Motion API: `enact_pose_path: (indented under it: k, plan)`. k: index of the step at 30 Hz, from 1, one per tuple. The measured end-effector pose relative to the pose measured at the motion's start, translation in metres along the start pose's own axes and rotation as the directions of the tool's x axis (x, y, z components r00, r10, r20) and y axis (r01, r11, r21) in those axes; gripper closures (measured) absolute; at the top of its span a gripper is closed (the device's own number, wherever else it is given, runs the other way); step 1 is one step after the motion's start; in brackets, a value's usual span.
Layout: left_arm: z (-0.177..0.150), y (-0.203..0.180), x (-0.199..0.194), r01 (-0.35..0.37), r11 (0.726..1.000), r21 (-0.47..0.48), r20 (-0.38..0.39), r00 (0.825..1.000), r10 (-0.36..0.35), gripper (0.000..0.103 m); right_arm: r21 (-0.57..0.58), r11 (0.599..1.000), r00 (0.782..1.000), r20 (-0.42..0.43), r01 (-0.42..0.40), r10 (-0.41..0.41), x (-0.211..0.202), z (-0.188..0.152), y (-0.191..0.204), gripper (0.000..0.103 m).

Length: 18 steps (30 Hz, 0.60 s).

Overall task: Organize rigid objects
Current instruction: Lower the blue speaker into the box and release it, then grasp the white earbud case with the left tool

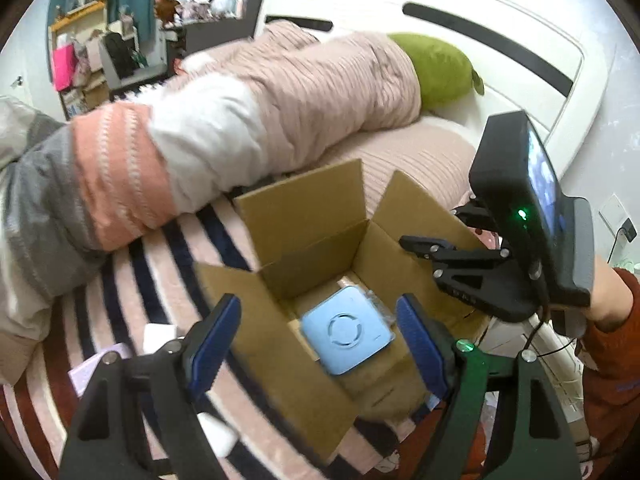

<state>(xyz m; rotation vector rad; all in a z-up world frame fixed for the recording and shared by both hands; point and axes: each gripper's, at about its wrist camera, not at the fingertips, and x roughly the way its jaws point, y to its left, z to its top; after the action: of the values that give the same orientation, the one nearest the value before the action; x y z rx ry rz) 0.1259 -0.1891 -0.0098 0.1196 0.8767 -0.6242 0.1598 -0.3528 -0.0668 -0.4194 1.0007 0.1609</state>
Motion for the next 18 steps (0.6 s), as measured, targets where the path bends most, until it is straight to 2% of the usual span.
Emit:
enact_pose_path:
  k: [4,10,15,18]
  plan:
    - [-0.021,0.016,-0.025,-0.03,0.999,-0.022,0.054,0.998,0.032,0.026,0.002,1.0,1.0,0.0,-0.001,0.001,0.0,-0.001,0.0,0.089]
    - [-0.063,0.058,-0.049,-0.121,0.987,-0.102,0.095,0.987,0.13,0.021,0.001,1.0,1.0,0.002,-0.001,0.001,0.0,-0.001,0.0,0.089]
    - [-0.109,0.089,-0.036,-0.13,0.98,-0.152,0.041,0.99,0.138,0.02,0.003,1.0,1.0,-0.002,-0.008,0.008,0.0,-0.002,-0.001,0.089]
    - [-0.139,0.096,-0.011,-0.14,0.975,-0.17,-0.023,0.99,0.138,0.02,0.006,1.0,1.0,-0.003,-0.012,0.012,0.001,-0.002,-0.002,0.089]
